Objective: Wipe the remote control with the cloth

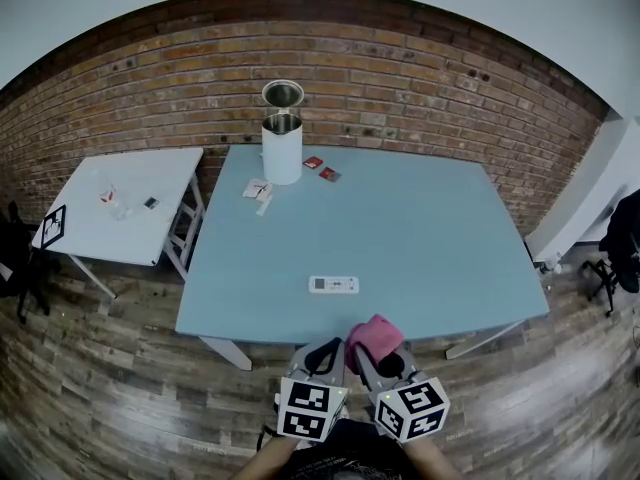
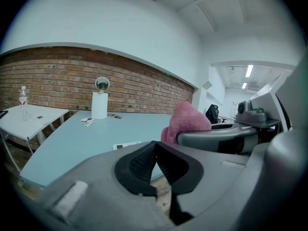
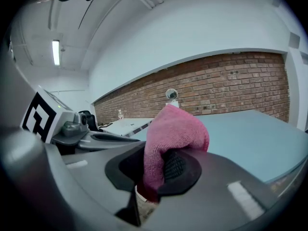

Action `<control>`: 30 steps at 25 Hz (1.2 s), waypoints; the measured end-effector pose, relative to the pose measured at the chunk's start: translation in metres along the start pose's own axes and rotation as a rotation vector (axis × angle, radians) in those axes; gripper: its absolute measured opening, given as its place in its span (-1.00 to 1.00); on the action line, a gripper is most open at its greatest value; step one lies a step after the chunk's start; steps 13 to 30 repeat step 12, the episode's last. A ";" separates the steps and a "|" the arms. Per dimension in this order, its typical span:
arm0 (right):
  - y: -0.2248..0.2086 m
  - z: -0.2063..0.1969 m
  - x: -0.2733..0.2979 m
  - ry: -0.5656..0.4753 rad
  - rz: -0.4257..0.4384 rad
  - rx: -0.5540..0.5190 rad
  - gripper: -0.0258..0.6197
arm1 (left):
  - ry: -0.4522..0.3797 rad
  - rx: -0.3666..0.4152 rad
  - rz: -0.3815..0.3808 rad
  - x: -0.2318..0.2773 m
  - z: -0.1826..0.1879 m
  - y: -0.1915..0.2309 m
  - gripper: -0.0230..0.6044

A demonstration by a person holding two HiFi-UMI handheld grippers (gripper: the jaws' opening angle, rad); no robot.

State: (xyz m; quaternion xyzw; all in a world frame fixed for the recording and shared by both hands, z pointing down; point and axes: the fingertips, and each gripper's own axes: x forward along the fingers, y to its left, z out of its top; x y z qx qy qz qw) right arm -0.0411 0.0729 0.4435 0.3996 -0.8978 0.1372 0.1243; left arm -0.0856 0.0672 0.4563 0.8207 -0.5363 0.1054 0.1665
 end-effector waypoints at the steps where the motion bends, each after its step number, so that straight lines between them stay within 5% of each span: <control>1: 0.001 0.000 0.000 0.001 0.000 -0.001 -0.73 | -0.003 -0.002 -0.002 -0.001 0.001 0.000 -0.94; 30: 0.002 -0.001 0.000 -0.005 -0.012 -0.010 -0.73 | -0.004 0.002 -0.011 -0.001 -0.001 -0.002 -0.94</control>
